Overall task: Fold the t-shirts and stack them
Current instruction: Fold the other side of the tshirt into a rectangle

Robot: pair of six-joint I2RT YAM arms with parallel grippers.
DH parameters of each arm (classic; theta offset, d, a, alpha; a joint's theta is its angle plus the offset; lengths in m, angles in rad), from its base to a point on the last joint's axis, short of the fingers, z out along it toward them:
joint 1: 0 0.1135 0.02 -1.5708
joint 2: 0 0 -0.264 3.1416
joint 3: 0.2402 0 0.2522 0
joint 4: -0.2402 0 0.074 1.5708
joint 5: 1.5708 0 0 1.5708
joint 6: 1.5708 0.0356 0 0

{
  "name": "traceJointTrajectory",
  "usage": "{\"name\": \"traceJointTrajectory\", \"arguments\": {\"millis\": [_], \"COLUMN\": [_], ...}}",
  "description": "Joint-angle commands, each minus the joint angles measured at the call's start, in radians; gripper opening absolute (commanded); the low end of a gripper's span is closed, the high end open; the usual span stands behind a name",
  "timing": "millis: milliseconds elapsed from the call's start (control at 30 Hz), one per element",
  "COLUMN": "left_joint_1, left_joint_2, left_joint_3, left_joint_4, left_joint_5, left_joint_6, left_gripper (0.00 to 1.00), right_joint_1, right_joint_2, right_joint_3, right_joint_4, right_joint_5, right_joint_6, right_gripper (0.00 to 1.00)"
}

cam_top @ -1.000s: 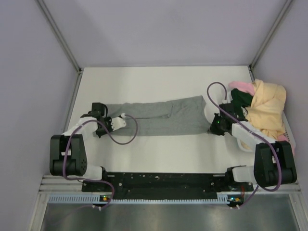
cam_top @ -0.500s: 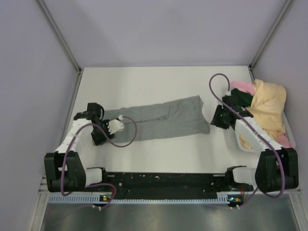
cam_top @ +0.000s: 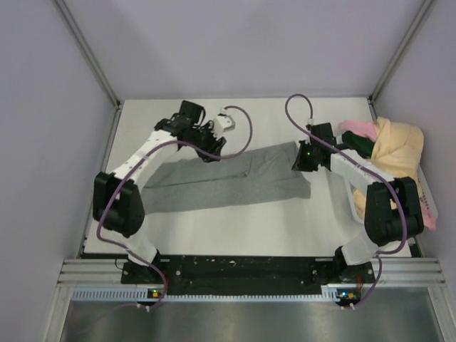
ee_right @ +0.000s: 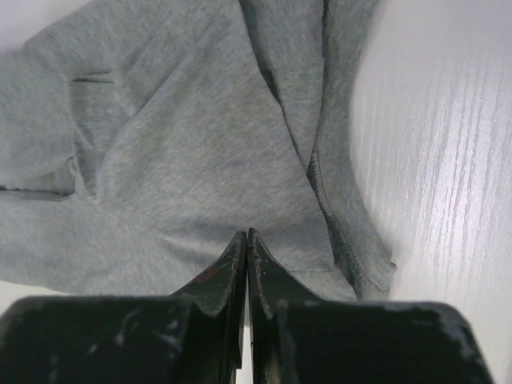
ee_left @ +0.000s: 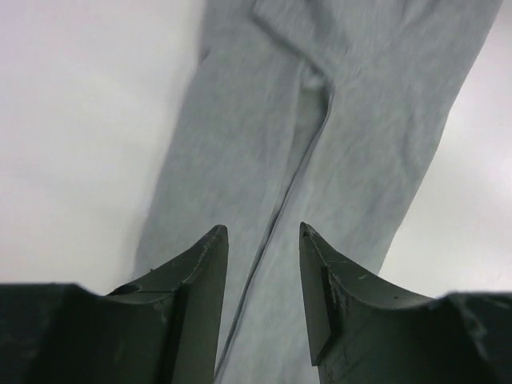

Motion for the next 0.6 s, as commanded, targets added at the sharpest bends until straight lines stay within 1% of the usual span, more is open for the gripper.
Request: {"name": "traceJointTrajectory", "arguments": {"millis": [0, 100, 200, 333, 400, 467, 567], "left_joint_1": [-0.103, -0.148, -0.18, -0.211, -0.22, -0.221, -0.226], "left_joint_2": [0.185, 0.293, 0.399, 0.521, 0.567, 0.6, 0.635], "left_joint_3": [0.118, 0.197, 0.284, 0.388, 0.439, 0.465, 0.501], "left_joint_4": [0.23, 0.311, 0.344, 0.324, 0.301, 0.281, 0.239], "left_joint_5": [0.082, 0.074, 0.086, 0.085, 0.047, -0.028, -0.058], "left_joint_6": [-0.322, -0.417, -0.474, -0.515, -0.517, -0.517, -0.506], "left_gripper": [0.43, 0.43, 0.42, 0.41, 0.4, 0.4, 0.38], "right_joint_1": [-0.011, -0.027, -0.039, -0.04, -0.043, -0.043, -0.043], "right_joint_2": [0.024, 0.02, 0.031, 0.035, 0.04, 0.046, 0.049], "right_joint_3": [-0.028, -0.078, -0.115, -0.16, -0.166, -0.172, -0.18], "right_joint_4": [0.044, 0.056, 0.072, 0.099, 0.104, 0.104, 0.11], "right_joint_5": [0.007, 0.027, 0.03, 0.027, 0.031, 0.033, 0.031], "right_joint_6": [0.039, 0.048, 0.05, 0.055, 0.055, 0.056, 0.058], "right_gripper": [0.0, 0.0, 0.0, 0.0, 0.0, 0.0, 0.0]}}
